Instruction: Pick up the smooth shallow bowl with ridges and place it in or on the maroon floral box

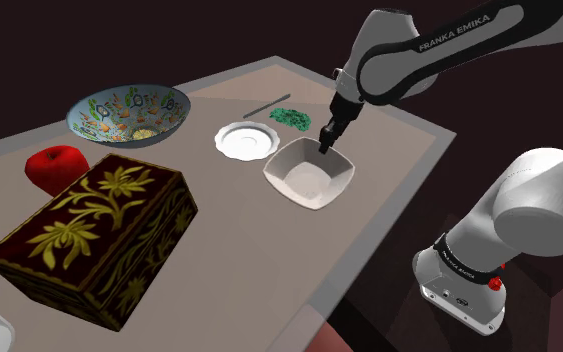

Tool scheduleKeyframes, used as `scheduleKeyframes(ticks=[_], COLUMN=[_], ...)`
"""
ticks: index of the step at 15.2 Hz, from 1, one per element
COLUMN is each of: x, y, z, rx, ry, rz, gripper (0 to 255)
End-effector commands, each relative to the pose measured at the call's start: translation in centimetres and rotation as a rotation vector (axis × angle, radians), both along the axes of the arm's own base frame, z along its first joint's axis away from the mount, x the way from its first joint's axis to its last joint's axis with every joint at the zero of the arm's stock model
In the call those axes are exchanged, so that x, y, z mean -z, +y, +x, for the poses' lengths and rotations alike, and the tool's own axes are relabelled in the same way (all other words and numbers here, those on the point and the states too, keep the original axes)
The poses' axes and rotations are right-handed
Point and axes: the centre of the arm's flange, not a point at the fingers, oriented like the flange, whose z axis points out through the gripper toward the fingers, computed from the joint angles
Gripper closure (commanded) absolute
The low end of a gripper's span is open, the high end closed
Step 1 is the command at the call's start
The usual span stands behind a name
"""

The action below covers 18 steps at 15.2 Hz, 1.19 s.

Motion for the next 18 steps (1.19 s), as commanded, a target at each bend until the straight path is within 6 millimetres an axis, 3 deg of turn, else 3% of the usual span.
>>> scheduleKeyframes(ticks=[1,18], x=[-1.0,-10.0], y=[0.1,0.1], z=[-0.1,-0.1], rx=[0.000,0.000], ry=[0.001,0.001], rz=[0.000,0.000], gripper=[255,255])
